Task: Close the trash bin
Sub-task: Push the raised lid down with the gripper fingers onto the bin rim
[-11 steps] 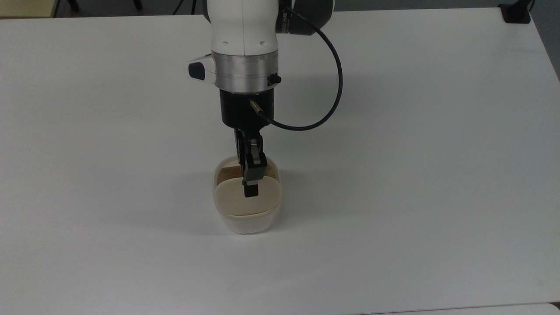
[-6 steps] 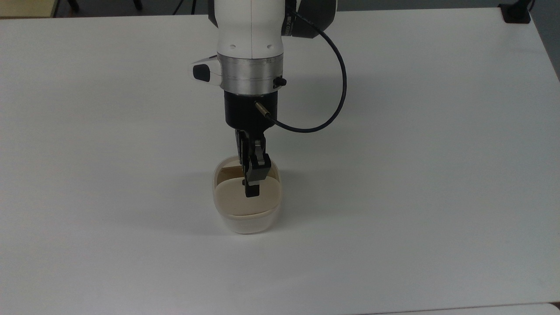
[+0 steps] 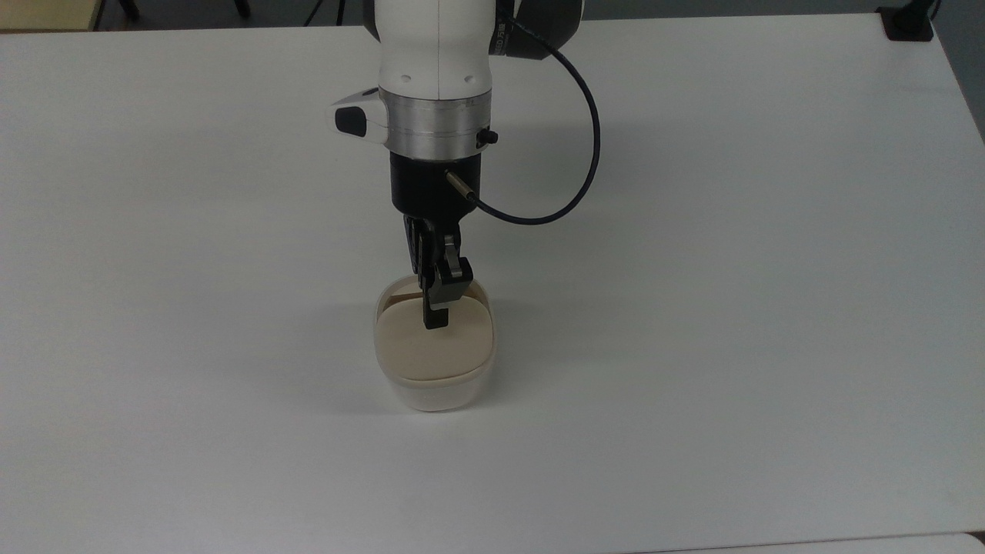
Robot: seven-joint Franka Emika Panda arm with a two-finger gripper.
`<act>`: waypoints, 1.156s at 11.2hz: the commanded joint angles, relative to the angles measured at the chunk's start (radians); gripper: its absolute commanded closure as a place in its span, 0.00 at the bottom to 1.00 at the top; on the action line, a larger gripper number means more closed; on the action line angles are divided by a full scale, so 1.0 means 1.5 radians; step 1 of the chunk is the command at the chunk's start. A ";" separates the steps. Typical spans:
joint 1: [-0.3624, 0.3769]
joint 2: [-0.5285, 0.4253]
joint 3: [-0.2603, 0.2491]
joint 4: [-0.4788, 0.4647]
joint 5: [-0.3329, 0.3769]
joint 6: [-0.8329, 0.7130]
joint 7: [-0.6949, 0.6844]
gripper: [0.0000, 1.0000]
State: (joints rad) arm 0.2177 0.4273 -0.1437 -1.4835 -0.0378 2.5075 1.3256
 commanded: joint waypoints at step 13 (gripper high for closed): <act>0.007 -0.048 0.002 -0.183 -0.011 -0.002 -0.137 1.00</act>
State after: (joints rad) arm 0.2238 0.3455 -0.1397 -1.7264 -0.0420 2.5072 1.1356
